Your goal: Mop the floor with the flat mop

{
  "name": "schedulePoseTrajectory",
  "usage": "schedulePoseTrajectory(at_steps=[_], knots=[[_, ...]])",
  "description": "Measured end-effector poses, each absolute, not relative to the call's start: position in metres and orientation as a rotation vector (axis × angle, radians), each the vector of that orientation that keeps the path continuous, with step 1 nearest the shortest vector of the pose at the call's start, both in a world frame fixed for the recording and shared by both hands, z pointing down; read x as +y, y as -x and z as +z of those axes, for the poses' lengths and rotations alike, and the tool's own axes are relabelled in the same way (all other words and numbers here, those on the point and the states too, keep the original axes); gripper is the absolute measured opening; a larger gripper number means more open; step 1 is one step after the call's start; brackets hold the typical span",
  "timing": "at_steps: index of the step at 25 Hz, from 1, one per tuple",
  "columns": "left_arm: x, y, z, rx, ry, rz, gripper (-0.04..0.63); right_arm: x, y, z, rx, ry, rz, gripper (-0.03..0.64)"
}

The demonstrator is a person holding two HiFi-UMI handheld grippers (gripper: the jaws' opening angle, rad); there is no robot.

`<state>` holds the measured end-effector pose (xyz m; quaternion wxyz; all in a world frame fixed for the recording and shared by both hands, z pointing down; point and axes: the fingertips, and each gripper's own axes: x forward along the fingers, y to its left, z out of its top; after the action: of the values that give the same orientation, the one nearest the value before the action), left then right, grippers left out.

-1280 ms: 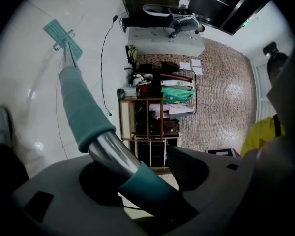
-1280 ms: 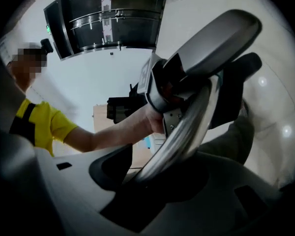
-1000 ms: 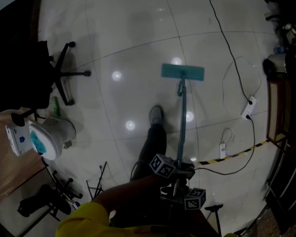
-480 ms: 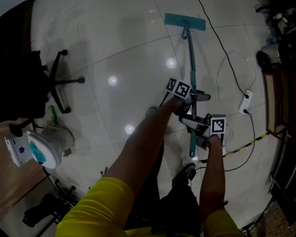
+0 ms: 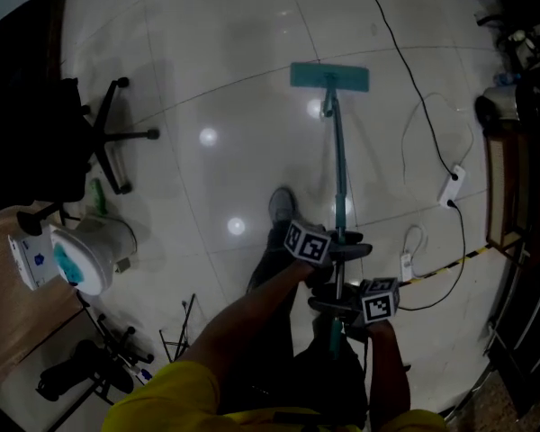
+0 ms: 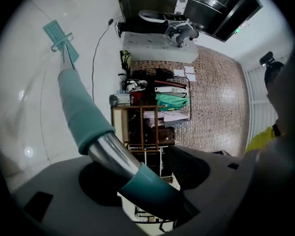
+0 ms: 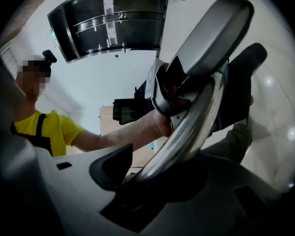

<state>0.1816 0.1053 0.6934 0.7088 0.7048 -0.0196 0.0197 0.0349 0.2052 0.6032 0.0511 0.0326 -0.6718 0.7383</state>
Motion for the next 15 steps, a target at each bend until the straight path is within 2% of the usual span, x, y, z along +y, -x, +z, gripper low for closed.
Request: schedulePoseTrajectory(at_steps=[6,15], knots=[[0.212,-0.162,0.656,-0.154,-1.482,-0.048,0.278,0.318,-0.028,0.559,-1.853,0.075,2.208,0.189],[0.196,-0.152,0.669,-0.205,-1.495,-0.107,0.282,0.316,-0.023,0.57,-1.846,0.155,2.139,0.192]])
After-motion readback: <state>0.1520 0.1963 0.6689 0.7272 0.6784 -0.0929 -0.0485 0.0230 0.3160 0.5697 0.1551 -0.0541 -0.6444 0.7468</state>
